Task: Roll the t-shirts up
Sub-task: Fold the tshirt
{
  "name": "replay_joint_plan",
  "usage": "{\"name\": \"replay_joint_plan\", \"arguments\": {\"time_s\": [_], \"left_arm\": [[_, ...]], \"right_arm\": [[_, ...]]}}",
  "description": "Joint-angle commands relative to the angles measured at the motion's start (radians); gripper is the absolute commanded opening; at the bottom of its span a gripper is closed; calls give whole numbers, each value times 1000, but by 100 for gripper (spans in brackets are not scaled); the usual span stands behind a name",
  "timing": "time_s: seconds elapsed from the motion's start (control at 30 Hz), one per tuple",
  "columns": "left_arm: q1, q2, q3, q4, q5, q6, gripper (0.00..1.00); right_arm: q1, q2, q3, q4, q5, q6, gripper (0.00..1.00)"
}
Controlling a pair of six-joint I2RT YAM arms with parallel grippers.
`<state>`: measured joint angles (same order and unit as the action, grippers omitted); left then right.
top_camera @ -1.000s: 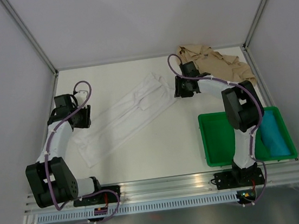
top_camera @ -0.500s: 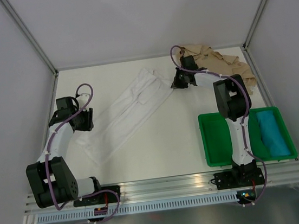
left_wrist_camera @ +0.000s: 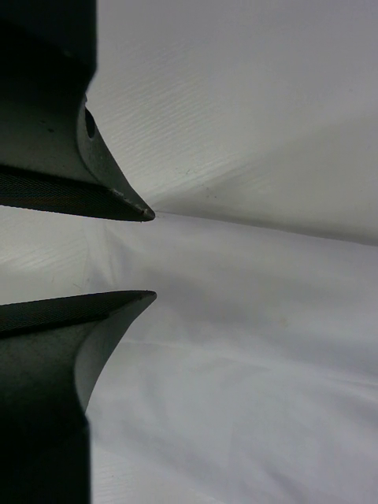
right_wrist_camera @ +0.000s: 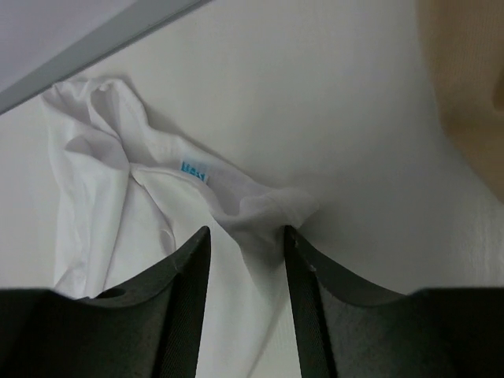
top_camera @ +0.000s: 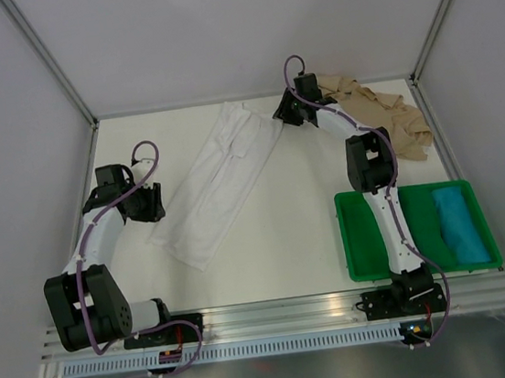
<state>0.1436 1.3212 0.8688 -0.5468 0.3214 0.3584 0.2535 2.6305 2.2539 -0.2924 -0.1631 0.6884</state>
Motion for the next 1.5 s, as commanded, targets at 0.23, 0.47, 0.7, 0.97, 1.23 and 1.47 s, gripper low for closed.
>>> {"name": "replay_joint_plan", "arguments": {"time_s": [0.23,0.47,0.7,0.97,1.23,1.47], "left_arm": [[1,-34,-10,-4,5,24,47],[7,-114,-31,-13,-70,19,47],[39,-123,-47,-30,-104,-3,47],[109,-111,-68,-33,-76,17,47],[114,-99,-65,-31,-54,24,47],[113,-108,-62,-33,-28,33,47]], "right_arm": [[99,-620,-702,122,112,-171,52],[551,-908,-1137,321,47,-447,51],[831,-795,-1038,337,-4,-713,53],[972,-580,-832,251,95,-825,53],[994,-497,-797,176,157,-810,40],[995,-553,-916,170,171,-774,0]]}}
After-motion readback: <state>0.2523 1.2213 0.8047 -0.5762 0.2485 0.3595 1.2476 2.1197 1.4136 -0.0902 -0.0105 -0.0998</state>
